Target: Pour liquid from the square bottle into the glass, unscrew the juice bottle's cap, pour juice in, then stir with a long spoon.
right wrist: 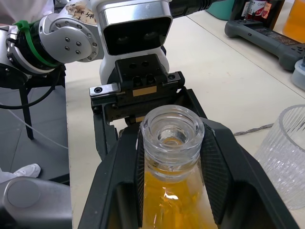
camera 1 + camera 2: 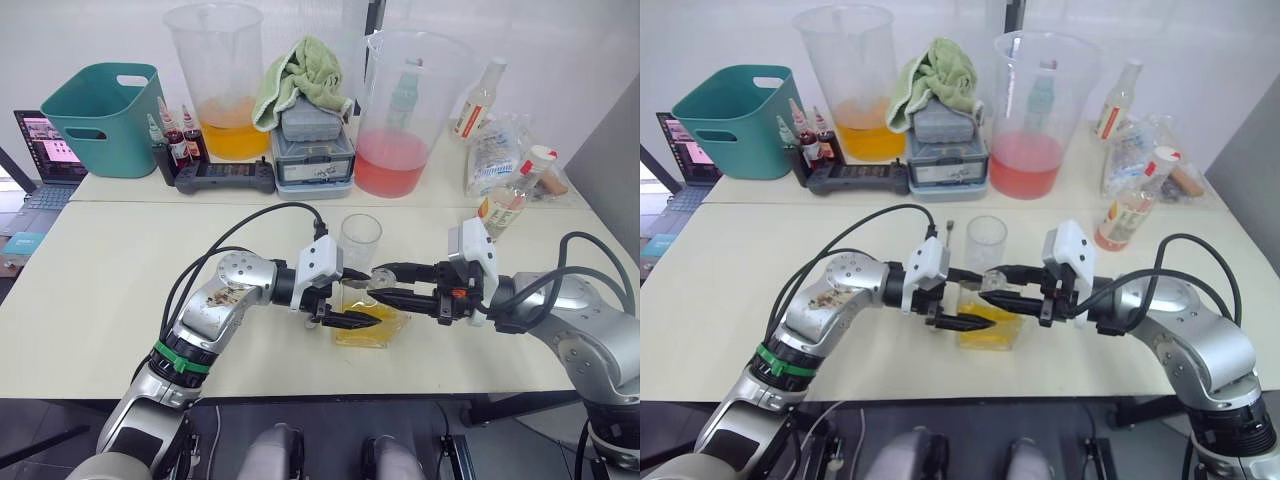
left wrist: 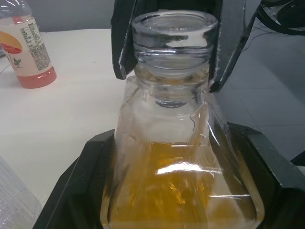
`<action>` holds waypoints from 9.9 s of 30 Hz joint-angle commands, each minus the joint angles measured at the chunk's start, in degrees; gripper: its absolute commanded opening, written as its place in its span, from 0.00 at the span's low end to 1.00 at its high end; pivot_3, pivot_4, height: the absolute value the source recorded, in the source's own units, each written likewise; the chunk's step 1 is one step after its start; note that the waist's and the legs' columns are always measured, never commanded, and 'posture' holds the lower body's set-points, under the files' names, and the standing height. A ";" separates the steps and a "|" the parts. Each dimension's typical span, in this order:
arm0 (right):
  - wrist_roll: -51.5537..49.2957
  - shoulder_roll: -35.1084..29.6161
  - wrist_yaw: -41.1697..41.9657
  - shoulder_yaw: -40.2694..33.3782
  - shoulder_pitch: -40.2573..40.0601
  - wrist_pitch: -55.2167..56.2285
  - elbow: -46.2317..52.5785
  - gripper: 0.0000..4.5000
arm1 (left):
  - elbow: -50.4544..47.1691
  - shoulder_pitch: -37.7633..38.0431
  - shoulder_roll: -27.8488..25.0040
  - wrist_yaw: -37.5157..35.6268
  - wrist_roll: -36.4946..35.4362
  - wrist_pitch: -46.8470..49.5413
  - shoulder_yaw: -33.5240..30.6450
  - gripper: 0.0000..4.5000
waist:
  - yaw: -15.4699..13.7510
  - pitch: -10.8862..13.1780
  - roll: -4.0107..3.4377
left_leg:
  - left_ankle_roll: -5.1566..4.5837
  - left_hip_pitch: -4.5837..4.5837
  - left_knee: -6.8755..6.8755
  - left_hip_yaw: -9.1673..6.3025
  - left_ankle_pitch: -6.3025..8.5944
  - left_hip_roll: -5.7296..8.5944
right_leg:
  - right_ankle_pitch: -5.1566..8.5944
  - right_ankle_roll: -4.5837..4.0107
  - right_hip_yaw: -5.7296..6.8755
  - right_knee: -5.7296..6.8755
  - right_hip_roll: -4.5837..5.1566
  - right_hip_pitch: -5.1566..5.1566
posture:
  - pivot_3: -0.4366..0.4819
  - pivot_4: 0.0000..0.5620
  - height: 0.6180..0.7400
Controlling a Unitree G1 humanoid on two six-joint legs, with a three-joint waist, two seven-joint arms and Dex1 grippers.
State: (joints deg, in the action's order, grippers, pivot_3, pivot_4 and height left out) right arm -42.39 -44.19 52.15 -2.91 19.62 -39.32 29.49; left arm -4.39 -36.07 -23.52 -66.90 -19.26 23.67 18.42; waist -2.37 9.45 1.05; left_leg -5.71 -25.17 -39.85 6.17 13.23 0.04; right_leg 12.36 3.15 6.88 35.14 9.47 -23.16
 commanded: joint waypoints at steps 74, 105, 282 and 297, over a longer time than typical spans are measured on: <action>22.27 -2.30 -9.37 -23.25 -2.32 31.85 -61.56 1.00 | -6.32 4.50 1.01 3.62 0.75 3.21 3.59 0.62 | -0.15 -0.31 -0.55 | -0.02 0.04 -0.04 0.08 -0.02 0.08 | 0.02 0.08 -0.07 -0.09 0.00 0.20 | 0.48 0.27 0.99; -6.68 -13.03 12.01 -23.16 -7.49 -1.51 -15.39 1.00 | -13.85 3.57 0.36 6.73 -6.13 8.81 -4.81 0.62 | -0.10 -0.30 -0.58 | -0.16 0.00 -0.08 0.03 0.07 0.05 | 0.00 0.10 -0.17 -0.06 0.06 0.06 | 0.48 0.27 0.99; -10.06 -7.85 2.20 -20.93 -12.75 -2.09 -3.22 1.00 | 36.69 -28.35 -2.63 70.72 77.86 -48.89 12.67 0.62 | -0.29 0.03 -0.09 | -0.15 -0.38 -0.14 0.11 0.05 0.07 | -0.05 0.15 -0.02 0.08 0.07 -0.27 | 0.48 0.27 0.99; -9.59 -7.73 3.05 -20.67 -12.63 -1.71 -3.83 1.00 | 36.02 -28.44 -2.93 71.71 79.76 -48.64 12.71 0.62 | -0.30 0.03 -0.09 | -0.15 -0.38 -0.19 0.11 0.06 0.07 | -0.05 0.16 -0.02 0.12 0.07 -0.28 | 0.48 0.27 0.99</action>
State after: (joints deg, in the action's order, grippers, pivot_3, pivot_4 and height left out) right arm -51.87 -51.23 54.86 -22.78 6.49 -41.81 25.29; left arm 34.83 -60.41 -26.26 1.76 60.79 -25.69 32.78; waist -2.67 9.48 0.96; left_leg -5.86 -25.55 -40.04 6.27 13.29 0.11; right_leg 12.30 3.31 6.86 35.27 9.54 -23.43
